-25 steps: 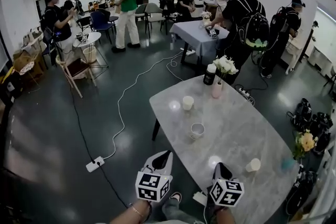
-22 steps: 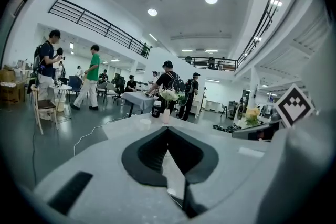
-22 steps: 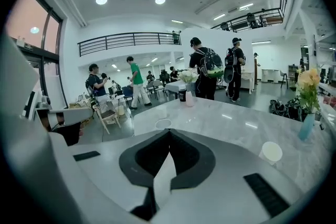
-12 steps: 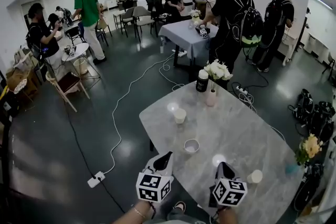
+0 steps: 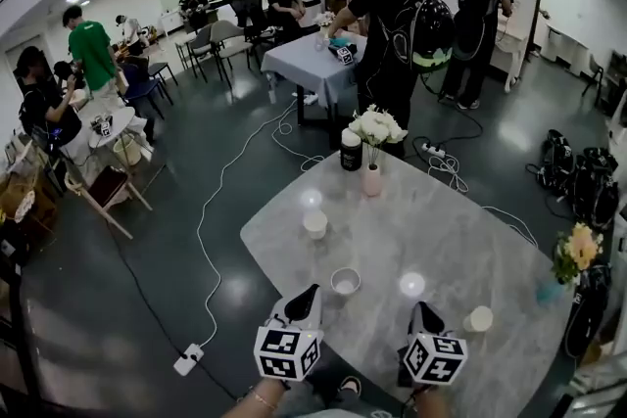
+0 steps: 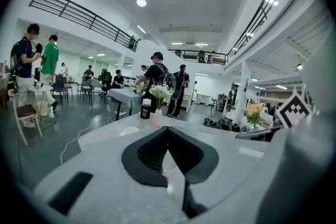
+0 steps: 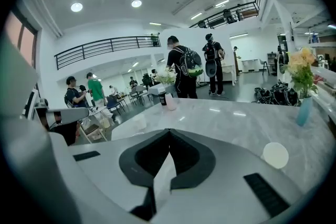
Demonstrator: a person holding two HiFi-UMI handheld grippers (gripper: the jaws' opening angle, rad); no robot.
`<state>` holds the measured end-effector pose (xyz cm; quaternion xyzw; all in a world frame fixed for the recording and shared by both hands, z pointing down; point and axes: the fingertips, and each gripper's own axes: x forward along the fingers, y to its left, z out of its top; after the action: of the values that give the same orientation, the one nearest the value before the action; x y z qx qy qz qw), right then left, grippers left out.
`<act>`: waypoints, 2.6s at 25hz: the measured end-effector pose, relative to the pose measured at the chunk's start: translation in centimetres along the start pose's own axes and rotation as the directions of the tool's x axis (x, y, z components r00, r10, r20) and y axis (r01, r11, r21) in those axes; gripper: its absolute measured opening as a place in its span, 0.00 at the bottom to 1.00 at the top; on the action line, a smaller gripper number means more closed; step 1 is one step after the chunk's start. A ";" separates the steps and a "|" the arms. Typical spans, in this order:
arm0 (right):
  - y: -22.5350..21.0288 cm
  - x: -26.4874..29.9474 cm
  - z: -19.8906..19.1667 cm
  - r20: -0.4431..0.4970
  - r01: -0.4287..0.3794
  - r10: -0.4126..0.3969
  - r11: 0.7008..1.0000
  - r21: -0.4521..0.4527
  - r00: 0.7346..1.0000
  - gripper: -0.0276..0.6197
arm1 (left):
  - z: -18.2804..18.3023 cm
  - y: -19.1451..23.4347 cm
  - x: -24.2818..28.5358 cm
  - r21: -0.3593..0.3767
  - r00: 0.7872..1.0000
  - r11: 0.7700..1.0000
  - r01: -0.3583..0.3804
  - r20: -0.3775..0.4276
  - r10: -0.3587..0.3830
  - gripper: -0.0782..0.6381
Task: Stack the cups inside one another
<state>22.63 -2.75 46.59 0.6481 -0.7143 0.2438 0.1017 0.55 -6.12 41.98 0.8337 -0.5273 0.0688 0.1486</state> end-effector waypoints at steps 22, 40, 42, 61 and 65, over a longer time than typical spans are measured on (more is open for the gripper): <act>-2.7 -5.0 -1.4 0.084 0.438 -0.464 0.872 0.219 0.882 0.04 | 0.8 -8.7 7.0 0.139 0.814 0.803 0.580 -0.128 -0.566 0.10; -5.2 -12.1 -4.2 0.096 0.605 -0.660 0.730 0.318 0.745 0.04 | -3.3 -19.7 5.4 0.134 0.592 0.578 0.805 -0.261 -0.763 0.10; -5.9 -12.5 -4.5 0.095 0.600 -0.659 0.728 0.332 0.746 0.04 | -3.2 -20.5 5.4 0.140 0.588 0.572 0.808 -0.255 -0.768 0.10; -13.1 -11.5 -6.5 0.053 0.564 -0.615 0.751 0.342 0.787 0.05 | -6.4 -23.6 8.5 0.148 0.653 0.643 0.752 -0.306 -0.693 0.10; -14.9 -10.7 -6.9 0.050 0.567 -0.615 0.751 0.338 0.787 0.05 | -7.9 -23.2 9.4 0.139 0.669 0.666 0.733 -0.328 -0.667 0.10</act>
<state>37.49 9.31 50.80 0.8657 -0.4310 0.2543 0.0154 25.85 -2.33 47.96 0.9687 -0.1262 0.1784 0.1180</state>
